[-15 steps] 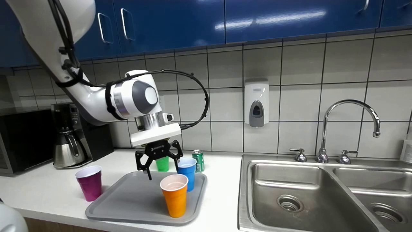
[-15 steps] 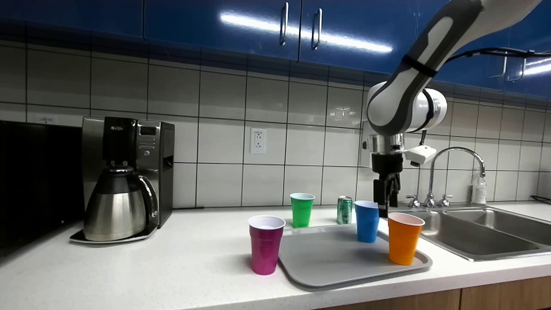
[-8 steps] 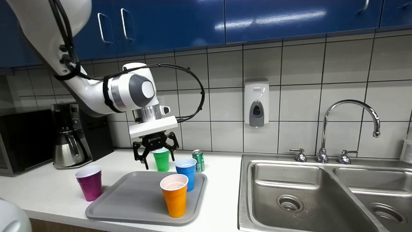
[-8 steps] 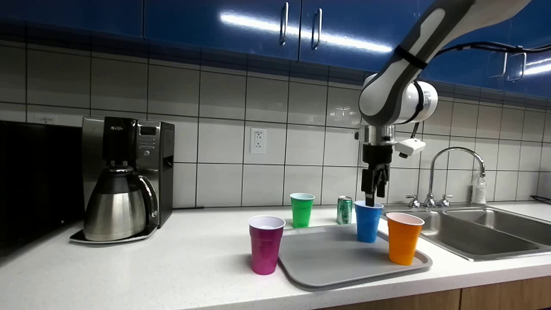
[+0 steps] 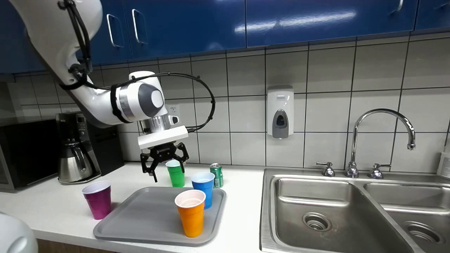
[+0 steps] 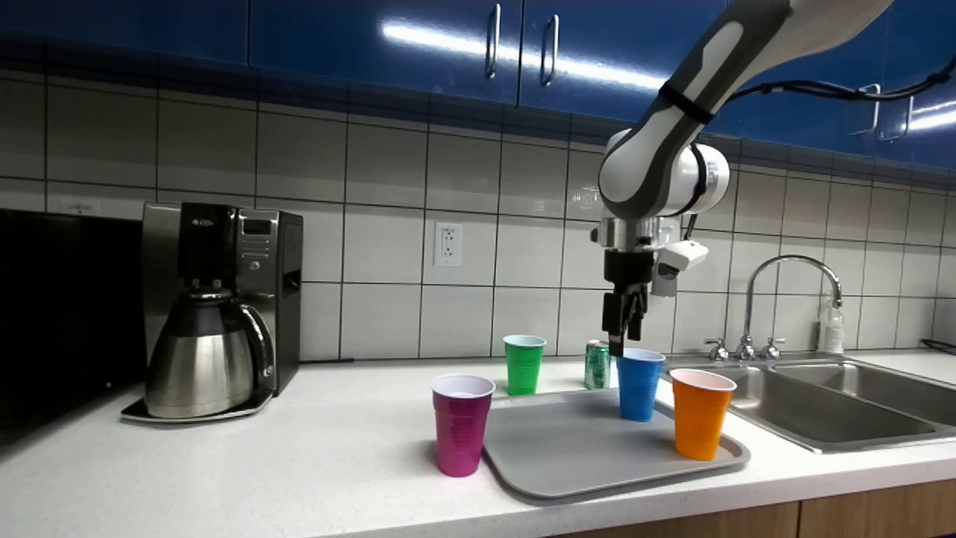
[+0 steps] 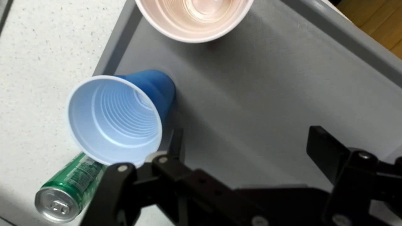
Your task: Put the cups on the tray
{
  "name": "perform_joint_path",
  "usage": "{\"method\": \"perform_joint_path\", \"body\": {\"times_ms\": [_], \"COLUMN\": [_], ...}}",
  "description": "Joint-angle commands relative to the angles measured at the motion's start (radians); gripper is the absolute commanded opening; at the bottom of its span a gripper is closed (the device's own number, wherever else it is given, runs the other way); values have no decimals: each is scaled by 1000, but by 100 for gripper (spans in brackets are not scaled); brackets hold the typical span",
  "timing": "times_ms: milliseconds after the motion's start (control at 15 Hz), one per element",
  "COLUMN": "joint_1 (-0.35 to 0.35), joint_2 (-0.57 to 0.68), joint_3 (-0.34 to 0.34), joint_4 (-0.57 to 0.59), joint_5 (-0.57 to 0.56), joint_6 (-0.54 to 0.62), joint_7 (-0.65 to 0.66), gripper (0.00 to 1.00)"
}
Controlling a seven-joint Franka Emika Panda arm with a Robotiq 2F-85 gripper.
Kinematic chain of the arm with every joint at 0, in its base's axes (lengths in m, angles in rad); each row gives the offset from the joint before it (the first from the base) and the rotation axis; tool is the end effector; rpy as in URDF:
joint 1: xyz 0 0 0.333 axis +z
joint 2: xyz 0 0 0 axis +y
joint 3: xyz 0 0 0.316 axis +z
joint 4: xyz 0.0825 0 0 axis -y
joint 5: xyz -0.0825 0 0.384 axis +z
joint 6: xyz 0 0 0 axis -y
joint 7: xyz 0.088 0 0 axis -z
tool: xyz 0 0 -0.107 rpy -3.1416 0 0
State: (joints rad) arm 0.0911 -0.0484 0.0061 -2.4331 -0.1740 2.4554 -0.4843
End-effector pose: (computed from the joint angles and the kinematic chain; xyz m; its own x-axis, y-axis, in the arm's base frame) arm 0.4838 0.0472 0.3296 0.7568 0.6536 -0.0001 0.6477 -0.7499 0.1346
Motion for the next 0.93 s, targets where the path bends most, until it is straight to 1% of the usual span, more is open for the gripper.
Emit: {"method": "perform_joint_path", "body": {"times_ms": [0,867], "joint_1": [-4,-12], "joint_2": [94,356], "joint_3": [23,97], "joint_4": [98,375], "joint_5": [24,-15], "joint_6": [-14,-27], "joint_7": [-41,-46], "gripper": [100,100]}}
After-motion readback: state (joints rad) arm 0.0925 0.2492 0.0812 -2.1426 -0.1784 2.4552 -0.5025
